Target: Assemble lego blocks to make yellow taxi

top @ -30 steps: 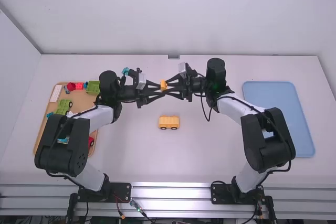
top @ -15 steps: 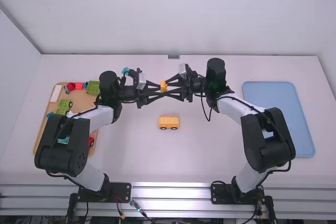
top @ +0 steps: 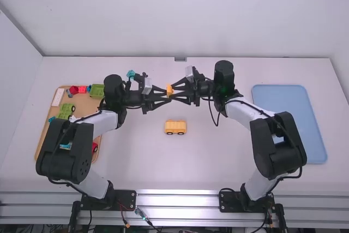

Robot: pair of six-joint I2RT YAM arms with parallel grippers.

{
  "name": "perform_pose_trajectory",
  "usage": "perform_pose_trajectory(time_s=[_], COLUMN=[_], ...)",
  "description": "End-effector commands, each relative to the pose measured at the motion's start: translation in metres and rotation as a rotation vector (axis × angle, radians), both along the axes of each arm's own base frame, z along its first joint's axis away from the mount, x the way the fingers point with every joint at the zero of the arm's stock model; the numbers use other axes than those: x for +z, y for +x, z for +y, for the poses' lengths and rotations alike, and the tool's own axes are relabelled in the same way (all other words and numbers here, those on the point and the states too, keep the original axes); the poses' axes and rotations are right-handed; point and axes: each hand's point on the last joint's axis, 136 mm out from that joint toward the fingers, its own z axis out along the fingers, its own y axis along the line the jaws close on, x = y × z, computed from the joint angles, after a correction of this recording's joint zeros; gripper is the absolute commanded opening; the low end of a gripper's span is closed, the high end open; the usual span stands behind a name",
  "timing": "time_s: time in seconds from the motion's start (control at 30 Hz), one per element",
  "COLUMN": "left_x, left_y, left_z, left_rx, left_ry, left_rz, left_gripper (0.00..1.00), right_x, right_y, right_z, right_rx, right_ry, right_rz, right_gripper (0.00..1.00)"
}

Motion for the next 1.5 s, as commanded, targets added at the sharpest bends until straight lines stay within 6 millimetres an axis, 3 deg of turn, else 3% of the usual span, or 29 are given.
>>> perform_pose_trajectory(time_s=[0.0,0.13,0.17,0.23,0.27,0.3,0.33,0.5,0.57,0.63,0.7,0.77,0.9,0.93,0.97,1.03,1.23,1.47], left_x=[0.003,0.003,0.004,0.004,0.004,0.004,0.004,-0.001,-0.011,-0.019,-0.034,-0.044,-0.054,-0.056,-0.056,-0.058,-0.058,-0.059], left_y=[0.002,0.002,0.002,0.002,0.002,0.002,0.002,0.005,0.017,0.026,0.040,0.045,0.052,0.055,0.055,0.060,0.060,0.060], left_z=[0.002,0.003,0.003,0.003,0.003,0.003,0.003,0.004,0.008,0.013,0.019,0.025,0.031,0.034,0.034,0.038,0.037,0.039], left_rx=[0.021,0.023,0.022,0.022,0.022,0.022,0.023,0.044,0.117,0.179,0.286,0.335,0.389,0.418,0.418,0.452,0.455,0.459], left_ry=[0.001,0.000,0.000,0.000,-0.001,-0.001,0.000,0.006,0.023,0.038,0.072,0.110,0.152,0.161,0.161,0.172,0.173,0.174], left_rz=[-0.019,-0.023,-0.024,-0.031,-0.030,-0.032,-0.030,0.007,0.071,0.114,0.182,0.180,0.178,0.185,0.185,0.186,0.182,0.186], left_gripper=[0.02,0.02,0.06,0.53,0.55,0.83,0.99,0.99,0.99,0.99,0.99,0.99,0.99,0.99,0.99,0.99,0.99,0.99], right_x=[0.004,0.004,0.004,0.004,0.004,0.004,0.004,-0.001,-0.013,-0.026,-0.050,-0.064,-0.084,-0.096,-0.096,-0.113,-0.153,-0.196], right_y=[-0.006,-0.005,-0.006,-0.005,-0.005,-0.006,-0.006,0.018,0.041,0.057,0.074,0.076,0.068,0.059,0.059,0.037,-0.008,-0.030], right_z=[0.006,0.004,0.004,0.004,0.004,0.004,0.005,-0.004,-0.016,-0.027,-0.045,-0.058,-0.080,-0.090,-0.090,-0.101,-0.116,-0.128], right_rx=[0.048,0.046,0.047,0.046,0.046,0.047,0.046,-0.074,-0.200,-0.298,-0.450,-0.531,-0.626,-0.644,-0.644,-0.616,-0.450,-0.301], right_ry=[0.010,0.010,0.010,0.010,0.010,0.010,0.010,-0.016,-0.057,-0.098,-0.200,-0.294,-0.494,-0.634,-0.634,-0.854,-1.250,-1.488], right_rz=[-0.012,-0.011,-0.011,-0.011,-0.011,-0.011,-0.012,0.051,0.121,0.160,0.211,0.223,0.191,0.160,0.160,0.120,0.057,0.013], right_gripper=[0.34,0.28,0.27,0.26,0.25,0.25,0.25,0.23,0.10,0.04,0.03,0.03,0.04,0.06,0.06,0.06,0.06,0.02])
